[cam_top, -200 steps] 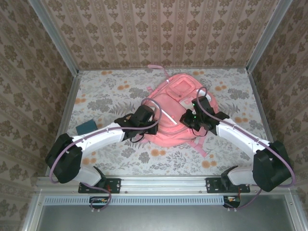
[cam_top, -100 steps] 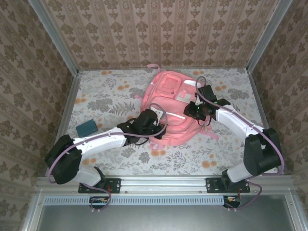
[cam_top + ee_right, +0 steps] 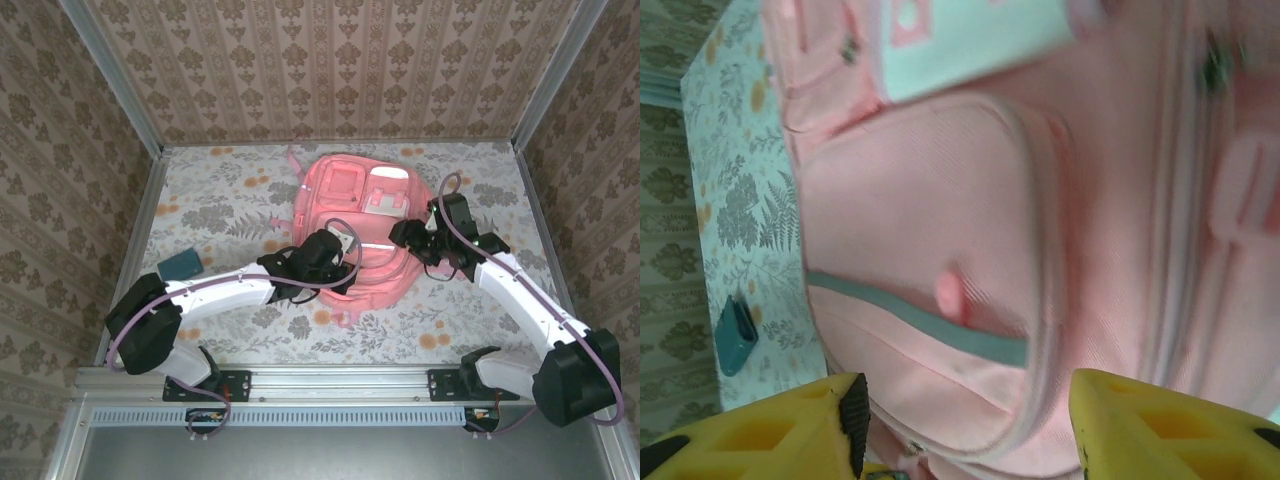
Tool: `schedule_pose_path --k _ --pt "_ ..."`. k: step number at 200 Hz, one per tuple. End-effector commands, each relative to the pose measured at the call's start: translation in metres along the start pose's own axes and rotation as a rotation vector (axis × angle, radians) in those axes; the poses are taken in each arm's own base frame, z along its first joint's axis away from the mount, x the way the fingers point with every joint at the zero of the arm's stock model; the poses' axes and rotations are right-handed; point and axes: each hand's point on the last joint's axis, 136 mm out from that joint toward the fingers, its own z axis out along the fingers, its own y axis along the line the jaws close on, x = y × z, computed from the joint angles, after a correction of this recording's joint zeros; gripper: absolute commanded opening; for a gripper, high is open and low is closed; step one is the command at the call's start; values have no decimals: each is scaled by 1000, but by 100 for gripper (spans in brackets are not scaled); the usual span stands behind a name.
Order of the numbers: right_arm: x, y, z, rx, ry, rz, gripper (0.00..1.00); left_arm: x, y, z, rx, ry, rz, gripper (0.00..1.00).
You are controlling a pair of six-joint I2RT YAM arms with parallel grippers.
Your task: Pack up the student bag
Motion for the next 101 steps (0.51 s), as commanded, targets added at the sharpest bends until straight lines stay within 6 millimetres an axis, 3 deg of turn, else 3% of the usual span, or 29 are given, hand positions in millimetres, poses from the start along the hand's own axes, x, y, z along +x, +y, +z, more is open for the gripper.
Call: schedule_pose_path --k 1,101 --pt "19 4 3 -69 41 145 55 -4 4 0 -28 -4 9 0" --pt "30 1 30 -40 116 173 45 2 7 8 -36 27 -4 0"
